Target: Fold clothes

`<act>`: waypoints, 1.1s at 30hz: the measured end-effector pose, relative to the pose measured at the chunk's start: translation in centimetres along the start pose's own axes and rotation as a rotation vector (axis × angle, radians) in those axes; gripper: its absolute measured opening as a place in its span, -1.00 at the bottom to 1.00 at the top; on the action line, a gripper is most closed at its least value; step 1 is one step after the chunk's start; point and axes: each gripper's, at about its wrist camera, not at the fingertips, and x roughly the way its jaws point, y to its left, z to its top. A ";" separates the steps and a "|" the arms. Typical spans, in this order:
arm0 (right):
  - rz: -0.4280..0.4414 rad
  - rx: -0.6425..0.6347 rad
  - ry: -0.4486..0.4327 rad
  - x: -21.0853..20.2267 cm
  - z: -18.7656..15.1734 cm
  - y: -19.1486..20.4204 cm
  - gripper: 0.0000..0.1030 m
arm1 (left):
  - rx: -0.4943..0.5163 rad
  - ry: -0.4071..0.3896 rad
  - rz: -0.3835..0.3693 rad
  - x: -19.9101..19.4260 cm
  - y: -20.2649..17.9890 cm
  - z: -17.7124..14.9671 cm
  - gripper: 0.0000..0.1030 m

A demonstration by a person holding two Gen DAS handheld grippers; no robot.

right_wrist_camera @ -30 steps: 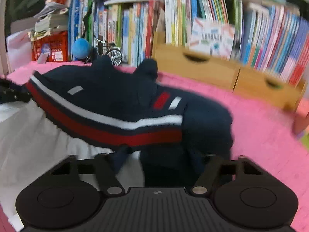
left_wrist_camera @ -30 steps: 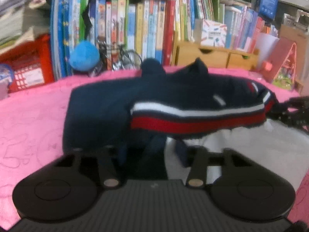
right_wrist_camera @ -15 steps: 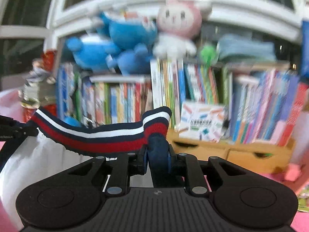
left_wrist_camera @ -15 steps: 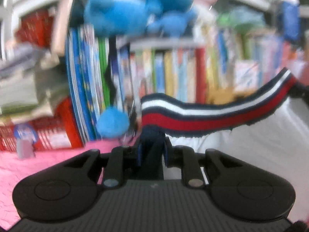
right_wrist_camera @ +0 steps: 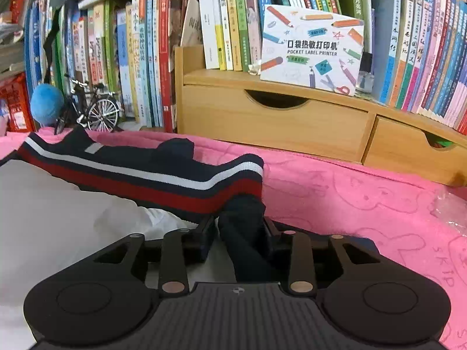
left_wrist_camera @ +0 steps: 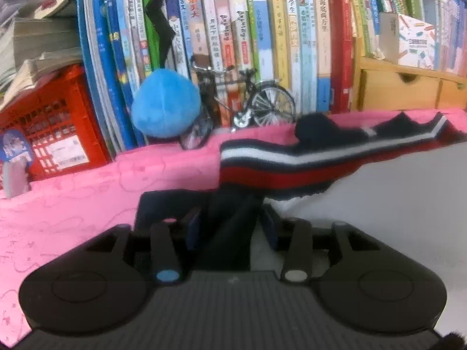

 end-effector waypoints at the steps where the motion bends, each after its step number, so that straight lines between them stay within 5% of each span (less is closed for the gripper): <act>1: -0.018 -0.004 0.003 0.1 0.0 0.1 0.06 | -0.001 0.000 0.028 -0.2 -0.1 0.1 0.22; 2: -0.068 0.001 0.005 0.1 0.1 0.2 0.42 | -0.006 0.003 0.047 -0.7 0.1 0.2 0.23; 4: -0.127 0.024 0.007 -0.6 0.4 0.0 0.62 | -0.051 -0.010 0.072 -2.7 1.0 0.4 0.21; 7: -0.192 0.058 -0.024 -4.2 0.2 -0.5 0.62 | -0.073 -0.121 0.119 -8.1 2.7 -0.4 0.43; 9: -0.228 -0.010 -0.111 -8.0 -0.4 0.0 0.63 | 0.093 -0.214 0.128 -12.5 1.9 -2.5 0.49; 12: -0.216 -0.323 -0.279 -14.3 -3.0 3.0 0.71 | 0.342 -0.347 0.135 -19.0 0.7 -5.6 0.60; 14: -0.177 -0.590 -0.362 -18.0 -5.9 6.0 0.76 | 0.501 -0.347 0.062 -21.5 -1.1 -7.8 0.61; 17: -0.045 -0.879 -0.346 -20.6 -10.5 10.9 0.76 | 0.638 -0.327 -0.024 -22.3 -4.8 -10.3 0.61; 21: 0.086 -1.088 -0.337 -20.6 -14.9 16.3 0.75 | 0.731 -0.306 -0.130 -21.1 -9.0 -12.3 0.61; 24: 0.102 -1.026 -0.312 -18.9 -13.9 17.7 0.41 | 0.812 -0.318 -0.166 -19.8 -11.5 -13.2 0.61; 25: 0.103 -0.999 -0.298 -18.4 -13.3 17.9 -0.03 | 0.842 -0.328 -0.163 -19.2 -12.1 -13.3 0.61; 28: 0.128 -0.928 -0.275 -17.9 -11.5 17.3 -0.28 | 0.873 -0.361 -0.152 -17.4 -13.2 -12.7 0.61; 29: 0.132 -0.904 -0.281 -18.2 -11.0 17.0 -0.31 | 0.865 -0.355 -0.143 -16.8 -13.4 -12.3 0.57; 30: 0.137 -0.883 -0.291 -18.6 -10.6 16.6 -0.31 | 0.844 -0.353 -0.134 -16.6 -13.2 -11.8 0.18; 31: 0.144 -0.873 -0.297 -18.9 -10.4 16.4 -0.31 | 0.823 -0.351 -0.125 -16.5 -13.0 -11.2 -0.47; 33: 0.136 -0.899 -0.318 -19.6 -10.6 16.4 -0.24 | 0.778 -0.345 -0.112 -16.2 -12.6 -10.1 -0.64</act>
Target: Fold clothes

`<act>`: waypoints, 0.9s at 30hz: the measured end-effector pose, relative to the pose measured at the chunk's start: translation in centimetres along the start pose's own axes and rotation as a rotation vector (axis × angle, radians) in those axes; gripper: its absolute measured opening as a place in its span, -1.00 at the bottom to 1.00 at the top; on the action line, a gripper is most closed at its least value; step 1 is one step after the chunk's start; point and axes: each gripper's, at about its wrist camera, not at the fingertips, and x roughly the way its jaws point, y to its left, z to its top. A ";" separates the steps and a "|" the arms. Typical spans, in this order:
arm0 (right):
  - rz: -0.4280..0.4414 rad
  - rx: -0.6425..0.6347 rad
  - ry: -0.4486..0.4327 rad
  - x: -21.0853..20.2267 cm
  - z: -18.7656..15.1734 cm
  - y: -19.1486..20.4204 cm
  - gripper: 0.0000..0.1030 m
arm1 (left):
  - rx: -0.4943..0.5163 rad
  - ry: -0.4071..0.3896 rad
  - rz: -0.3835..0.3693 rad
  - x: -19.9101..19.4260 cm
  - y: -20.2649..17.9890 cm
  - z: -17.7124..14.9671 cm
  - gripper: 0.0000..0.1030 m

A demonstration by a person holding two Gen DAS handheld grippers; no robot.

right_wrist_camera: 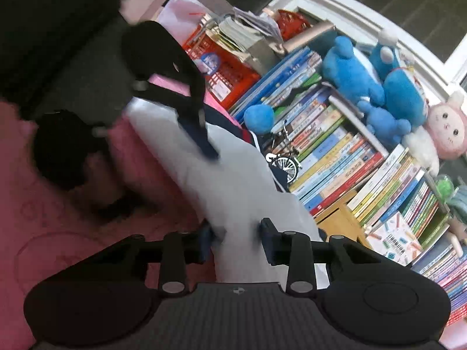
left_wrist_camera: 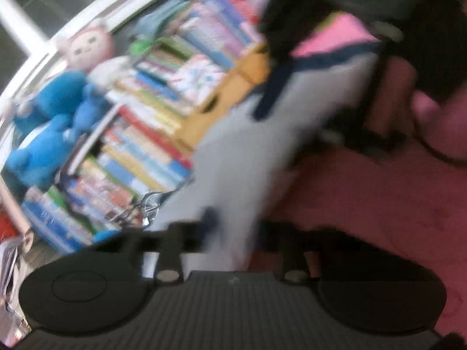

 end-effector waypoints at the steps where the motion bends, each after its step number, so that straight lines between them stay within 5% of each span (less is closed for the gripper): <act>1: -0.028 -0.056 -0.015 -0.3 -0.1 0.6 -0.19 | -0.060 -0.005 -0.032 -0.5 1.0 0.3 -0.64; 3: -0.071 -0.181 -0.034 -0.1 -0.3 2.0 0.10 | -0.108 -0.017 -0.051 -1.0 2.3 0.7 -0.63; 5: -0.093 -0.265 -0.038 1.0 -0.3 3.2 0.28 | -0.010 -0.004 -0.045 -0.7 1.6 0.5 -0.49; 6: -0.091 -0.277 -0.028 1.9 0.0 3.5 0.22 | 0.058 0.010 -0.039 -0.3 1.0 0.4 -0.42; 7: -0.085 -0.273 -0.006 2.9 0.4 3.4 -0.36 | 0.127 0.028 -0.033 0.1 0.3 0.2 -0.50; 8: -0.076 -0.269 0.017 3.9 0.8 3.3 -0.70 | 0.204 0.068 -0.028 0.8 -0.2 -0.4 -0.58; 12: -0.034 -0.381 0.051 4.1 0.2 3.2 -0.76 | 0.396 0.203 -0.030 2.2 0.0 -4.0 -0.76; 17: -0.063 -0.404 0.236 2.5 -6.9 0.0 -0.85 | 0.318 0.280 0.012 0.7 2.8 -8.2 -0.90; 20: -0.113 -0.303 0.348 1.4 -10.7 -2.9 -0.86 | 0.265 0.284 0.027 0.1 3.3 -9.0 -0.92; 27: -0.160 -0.195 0.381 1.0 -12.2 -4.5 -0.86 | 0.204 0.266 0.037 0.2 3.9 -9.0 -0.94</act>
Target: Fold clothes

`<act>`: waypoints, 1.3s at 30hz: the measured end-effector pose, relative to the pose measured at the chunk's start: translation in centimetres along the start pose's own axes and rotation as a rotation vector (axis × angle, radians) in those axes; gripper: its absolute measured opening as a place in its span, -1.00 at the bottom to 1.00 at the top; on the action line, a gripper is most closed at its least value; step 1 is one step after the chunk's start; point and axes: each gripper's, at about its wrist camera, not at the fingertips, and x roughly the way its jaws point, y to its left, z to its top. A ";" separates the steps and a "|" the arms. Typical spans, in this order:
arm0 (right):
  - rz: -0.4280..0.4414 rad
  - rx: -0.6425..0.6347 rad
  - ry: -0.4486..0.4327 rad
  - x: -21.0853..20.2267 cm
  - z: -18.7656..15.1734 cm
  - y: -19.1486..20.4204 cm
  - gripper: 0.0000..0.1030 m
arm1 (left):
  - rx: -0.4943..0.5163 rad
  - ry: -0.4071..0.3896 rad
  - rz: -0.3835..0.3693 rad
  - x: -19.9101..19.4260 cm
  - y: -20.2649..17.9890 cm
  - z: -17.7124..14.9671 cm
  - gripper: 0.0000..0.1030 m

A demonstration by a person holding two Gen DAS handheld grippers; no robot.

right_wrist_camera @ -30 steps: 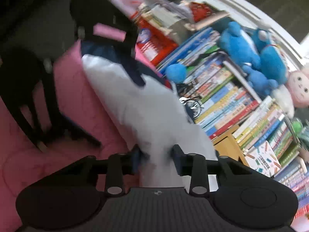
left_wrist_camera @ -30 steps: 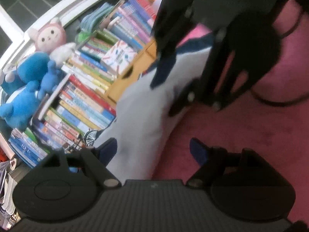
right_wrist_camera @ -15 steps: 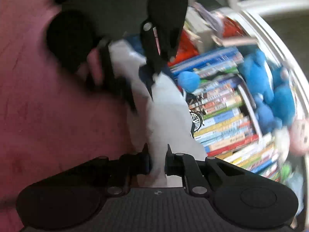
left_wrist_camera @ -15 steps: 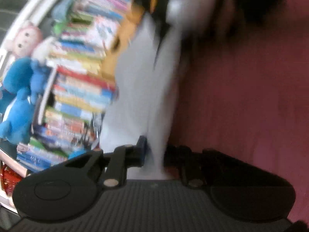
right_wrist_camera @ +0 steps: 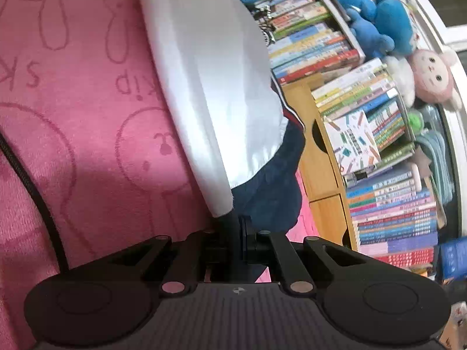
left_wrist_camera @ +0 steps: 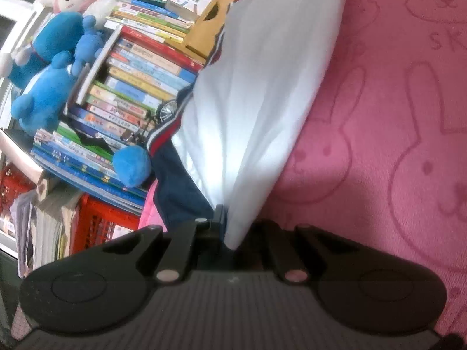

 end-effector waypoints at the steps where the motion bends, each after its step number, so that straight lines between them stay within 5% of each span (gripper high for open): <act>1: -0.007 -0.001 0.000 0.1 0.0 -0.1 -0.85 | -0.012 -0.003 0.001 0.0 0.0 0.0 -0.94; 4: -0.030 -0.012 0.019 -0.5 -0.4 0.1 -0.81 | -0.065 -0.007 -0.014 -0.3 0.3 -0.1 -0.95; 6: -0.047 -0.011 0.051 -1.8 -0.6 0.4 -0.60 | -0.116 -0.007 -0.039 -0.3 1.0 -0.1 -0.95; 8: -0.043 0.026 0.026 -4.1 0.1 0.5 0.07 | -0.187 -0.002 -0.082 -0.2 2.0 -0.1 -0.95; 11: -0.018 0.046 -0.147 -8.0 3.8 1.1 0.50 | -0.252 0.004 -0.123 0.0 2.9 -0.1 -0.94; 16: 0.096 0.023 -0.387 -8.9 13.4 4.8 0.47 | -0.341 0.017 -0.181 0.3 4.1 -0.3 -0.94; 19: 0.141 0.024 -0.464 -7.5 19.0 7.1 0.30 | -0.418 0.027 -0.237 0.7 5.4 -0.6 -0.92; 21: 0.169 0.046 -0.468 -6.1 22.0 7.9 0.04 | -0.441 0.030 -0.258 0.9 5.9 -0.8 -0.91; 23: 0.141 0.037 -0.430 -4.5 22.5 7.9 -0.59 | -0.399 0.025 -0.237 0.7 5.2 -0.5 -0.90; 25: 0.115 0.027 -0.392 -2.9 22.9 7.8 -0.61 | -0.356 0.009 -0.207 0.4 4.4 -0.5 -0.90; 32: 0.054 -0.057 -0.221 -1.6 11.9 4.9 -0.76 | -0.306 -0.036 -0.164 0.1 3.6 -1.0 -0.91; 36: -0.005 0.041 -0.013 0.2 3.8 1.6 -0.82 | -0.302 -0.048 -0.149 0.0 3.3 -1.1 -0.91; 39: -0.007 0.165 0.053 0.6 0.1 -0.1 -0.82 | -0.329 -0.035 -0.143 0.2 3.4 -0.9 -0.91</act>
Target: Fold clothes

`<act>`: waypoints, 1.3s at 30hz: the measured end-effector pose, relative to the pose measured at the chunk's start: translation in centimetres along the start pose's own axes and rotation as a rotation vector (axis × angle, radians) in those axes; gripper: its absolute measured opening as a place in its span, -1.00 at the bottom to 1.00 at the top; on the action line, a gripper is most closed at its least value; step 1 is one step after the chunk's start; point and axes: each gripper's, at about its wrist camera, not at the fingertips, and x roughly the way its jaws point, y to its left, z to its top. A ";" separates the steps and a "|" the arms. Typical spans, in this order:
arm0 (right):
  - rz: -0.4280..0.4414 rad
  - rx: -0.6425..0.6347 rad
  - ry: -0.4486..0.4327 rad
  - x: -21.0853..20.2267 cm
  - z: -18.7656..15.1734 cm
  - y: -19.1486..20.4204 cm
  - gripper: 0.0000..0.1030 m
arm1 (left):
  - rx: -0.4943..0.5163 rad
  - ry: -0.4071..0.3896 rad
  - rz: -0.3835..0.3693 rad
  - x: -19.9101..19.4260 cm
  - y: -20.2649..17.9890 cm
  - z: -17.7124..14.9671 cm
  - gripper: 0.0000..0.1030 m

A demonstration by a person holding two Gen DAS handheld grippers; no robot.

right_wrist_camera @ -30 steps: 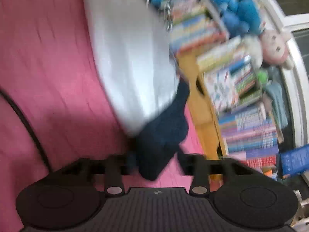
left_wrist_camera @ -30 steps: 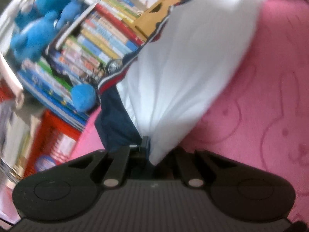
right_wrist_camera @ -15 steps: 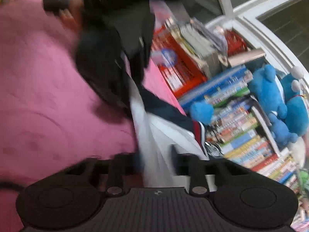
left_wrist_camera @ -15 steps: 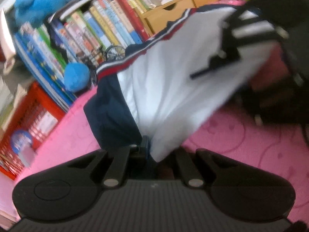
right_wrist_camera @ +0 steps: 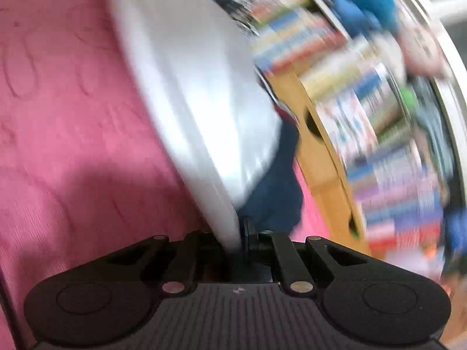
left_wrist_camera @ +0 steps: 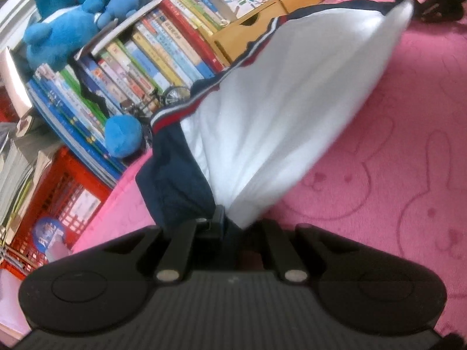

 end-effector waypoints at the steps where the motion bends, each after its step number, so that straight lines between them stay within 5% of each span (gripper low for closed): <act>1: -0.009 -0.003 -0.001 0.0 0.1 0.1 -0.83 | -0.010 0.009 0.004 0.0 0.0 0.2 -0.91; 6: -0.086 0.005 -0.041 -1.3 0.6 -0.1 -0.88 | -0.120 0.032 0.045 -1.6 1.2 1.4 -0.86; 14: -0.132 0.104 -0.165 -12.7 -1.8 -0.9 -0.87 | -0.142 -0.022 -0.004 -11.0 0.8 0.4 -0.85; 18: -0.050 0.163 -0.108 -15.3 -4.6 2.2 -0.84 | -0.096 0.061 -0.066 -11.1 -2.3 -2.2 -0.76; 30: -0.002 0.259 -0.035 -16.5 -9.4 3.5 -0.65 | -0.050 0.030 -0.013 -12.9 -3.5 -4.8 -0.53; 35: -0.002 0.426 0.018 -17.8 -11.5 1.3 -0.62 | -0.191 0.054 -0.001 -15.5 -1.8 -6.1 -0.39; 39: 0.014 0.687 -0.070 -20.2 -11.2 -1.7 -0.13 | -0.435 -0.020 0.027 -18.5 0.4 -5.8 -0.19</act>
